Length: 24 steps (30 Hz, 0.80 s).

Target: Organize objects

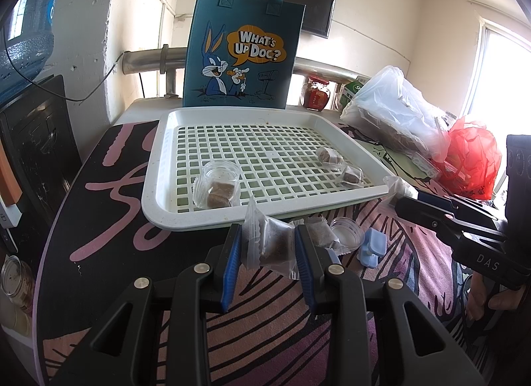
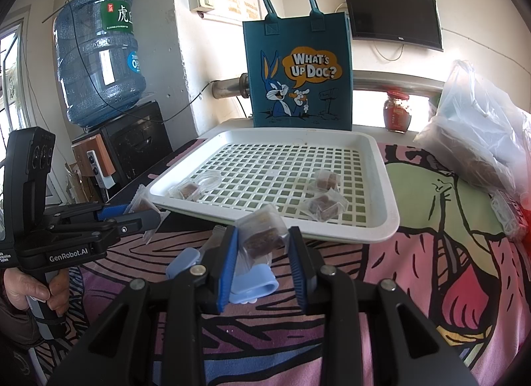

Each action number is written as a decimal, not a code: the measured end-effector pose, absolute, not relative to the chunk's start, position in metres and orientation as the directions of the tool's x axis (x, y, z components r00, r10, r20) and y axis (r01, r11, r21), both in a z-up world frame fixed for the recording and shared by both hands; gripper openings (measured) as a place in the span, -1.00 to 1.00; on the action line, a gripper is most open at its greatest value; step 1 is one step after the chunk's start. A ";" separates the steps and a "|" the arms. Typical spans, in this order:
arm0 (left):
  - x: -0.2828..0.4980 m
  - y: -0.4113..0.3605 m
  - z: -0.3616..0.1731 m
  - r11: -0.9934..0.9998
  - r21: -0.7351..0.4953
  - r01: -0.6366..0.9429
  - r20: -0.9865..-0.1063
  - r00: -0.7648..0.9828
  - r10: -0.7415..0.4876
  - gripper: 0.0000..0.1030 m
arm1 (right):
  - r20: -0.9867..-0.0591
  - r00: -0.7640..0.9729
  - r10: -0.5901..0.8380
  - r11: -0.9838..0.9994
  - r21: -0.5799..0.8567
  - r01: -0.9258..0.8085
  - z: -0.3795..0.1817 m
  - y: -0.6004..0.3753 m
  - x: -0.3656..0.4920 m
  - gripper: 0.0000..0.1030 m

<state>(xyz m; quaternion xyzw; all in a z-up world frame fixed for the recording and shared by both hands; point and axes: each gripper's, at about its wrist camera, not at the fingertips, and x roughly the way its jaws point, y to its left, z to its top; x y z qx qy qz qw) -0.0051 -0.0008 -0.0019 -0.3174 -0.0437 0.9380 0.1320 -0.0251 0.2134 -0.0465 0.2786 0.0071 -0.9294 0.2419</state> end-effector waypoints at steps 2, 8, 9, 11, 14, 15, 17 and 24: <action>-0.005 -0.001 -0.002 -0.961 -0.166 -0.220 -0.584 -0.763 0.276 -0.40 | -0.521 -0.728 -0.446 -0.883 0.122 0.454 -0.046 0.214 -0.025 -0.43; -0.005 -0.001 -0.002 -0.961 -0.166 -0.220 -0.585 -0.763 0.276 -0.40 | -0.521 -0.728 -0.446 -0.883 0.122 0.453 -0.046 0.214 -0.025 -0.43; -0.005 -0.001 -0.002 -0.961 -0.166 -0.220 -0.584 -0.763 0.276 -0.40 | -0.521 -0.727 -0.446 -0.883 0.122 0.454 -0.046 0.213 -0.025 -0.43; -0.006 -0.001 -0.002 -0.961 -0.166 -0.220 -0.585 -0.763 0.276 -0.40 | -0.521 -0.728 -0.446 -0.883 0.122 0.454 -0.046 0.213 -0.025 -0.43; -0.006 -0.002 -0.003 -0.961 -0.169 -0.218 -0.587 -0.762 0.275 -0.40 | -0.521 -0.728 -0.446 -0.883 0.122 0.453 -0.046 0.214 -0.025 -0.43; -0.006 -0.002 -0.003 -0.961 -0.170 -0.217 -0.587 -0.761 0.276 -0.40 | -0.521 -0.727 -0.446 -0.883 0.123 0.453 -0.046 0.214 -0.025 -0.43; -0.006 -0.003 -0.004 -0.961 -0.176 -0.214 -0.590 -0.759 0.276 -0.40 | -0.523 -0.727 -0.445 -0.884 0.125 0.451 -0.047 0.213 -0.025 -0.43; -0.013 -0.003 -0.009 -0.963 -0.187 -0.193 -0.621 -0.737 0.268 -0.40 | -0.531 -0.720 -0.447 -0.884 0.139 0.446 -0.048 0.214 -0.027 -0.43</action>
